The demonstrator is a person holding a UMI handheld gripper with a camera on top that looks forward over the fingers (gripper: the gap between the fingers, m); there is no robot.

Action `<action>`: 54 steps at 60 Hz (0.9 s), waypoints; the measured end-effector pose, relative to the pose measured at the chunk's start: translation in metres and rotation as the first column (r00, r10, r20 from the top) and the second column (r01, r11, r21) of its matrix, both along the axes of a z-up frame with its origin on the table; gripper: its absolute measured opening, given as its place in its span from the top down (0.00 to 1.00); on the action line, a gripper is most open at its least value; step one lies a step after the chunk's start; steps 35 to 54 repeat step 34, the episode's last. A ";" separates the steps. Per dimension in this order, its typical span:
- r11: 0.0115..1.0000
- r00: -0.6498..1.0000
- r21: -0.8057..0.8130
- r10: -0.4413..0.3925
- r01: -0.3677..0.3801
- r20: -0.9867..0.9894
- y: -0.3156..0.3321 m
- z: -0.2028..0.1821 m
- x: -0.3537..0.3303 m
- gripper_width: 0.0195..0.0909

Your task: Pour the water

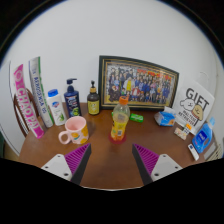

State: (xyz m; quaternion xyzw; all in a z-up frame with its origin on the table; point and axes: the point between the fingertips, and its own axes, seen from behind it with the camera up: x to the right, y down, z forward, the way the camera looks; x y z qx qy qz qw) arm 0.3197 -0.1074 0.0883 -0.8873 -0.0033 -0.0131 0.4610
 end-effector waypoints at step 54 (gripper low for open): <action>0.997 0.997 -0.005 -0.083 0.083 -0.008 -0.091 0.049 -0.025 0.09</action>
